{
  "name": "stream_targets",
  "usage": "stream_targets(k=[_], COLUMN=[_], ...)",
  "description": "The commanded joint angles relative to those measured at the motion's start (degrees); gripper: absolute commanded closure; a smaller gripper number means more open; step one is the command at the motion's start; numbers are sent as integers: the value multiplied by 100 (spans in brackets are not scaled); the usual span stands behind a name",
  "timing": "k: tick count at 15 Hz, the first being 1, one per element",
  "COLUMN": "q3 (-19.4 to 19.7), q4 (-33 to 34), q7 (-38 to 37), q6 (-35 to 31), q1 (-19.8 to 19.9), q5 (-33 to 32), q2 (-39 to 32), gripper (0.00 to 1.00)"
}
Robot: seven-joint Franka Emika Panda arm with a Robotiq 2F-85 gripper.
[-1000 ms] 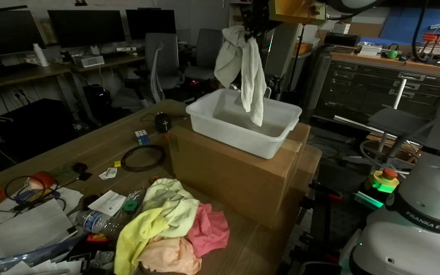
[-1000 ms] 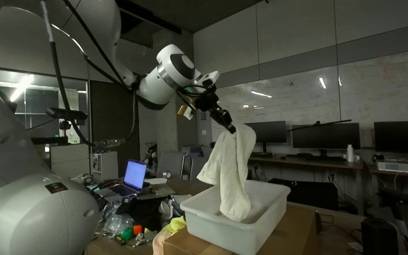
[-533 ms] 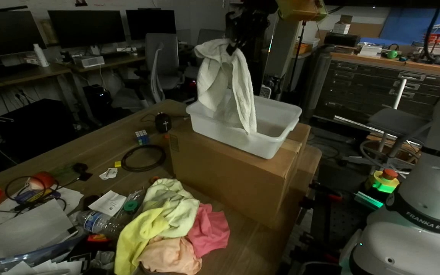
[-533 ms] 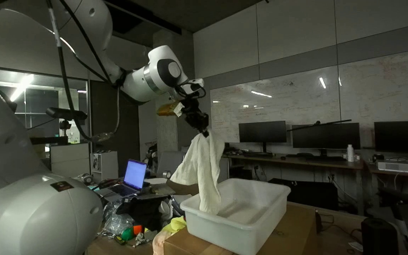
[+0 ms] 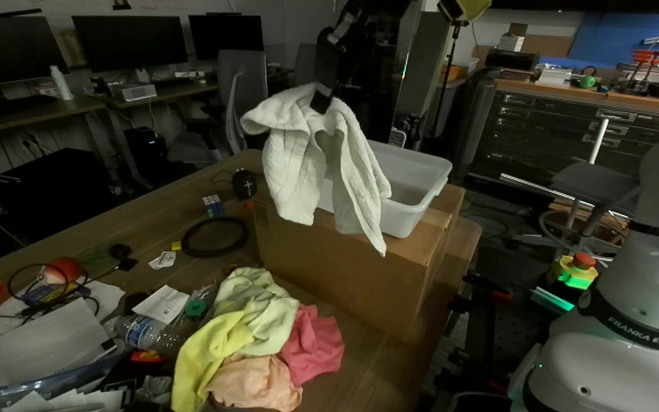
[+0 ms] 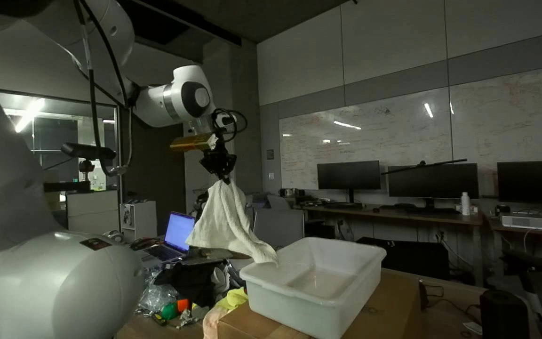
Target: Remove the clothes from the white bin and put them on the table
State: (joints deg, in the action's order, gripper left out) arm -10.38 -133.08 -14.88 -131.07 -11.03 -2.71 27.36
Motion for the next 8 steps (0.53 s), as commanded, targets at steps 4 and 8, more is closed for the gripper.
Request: stream_targets(k=[4,8], q3=[-155,-396], q4=[1409,1993], q7=[1409,649], q6=[1022,758], q1=[-393,-118], q5=[411,-246], q2=[-1218,-1893], gripper=[97,97])
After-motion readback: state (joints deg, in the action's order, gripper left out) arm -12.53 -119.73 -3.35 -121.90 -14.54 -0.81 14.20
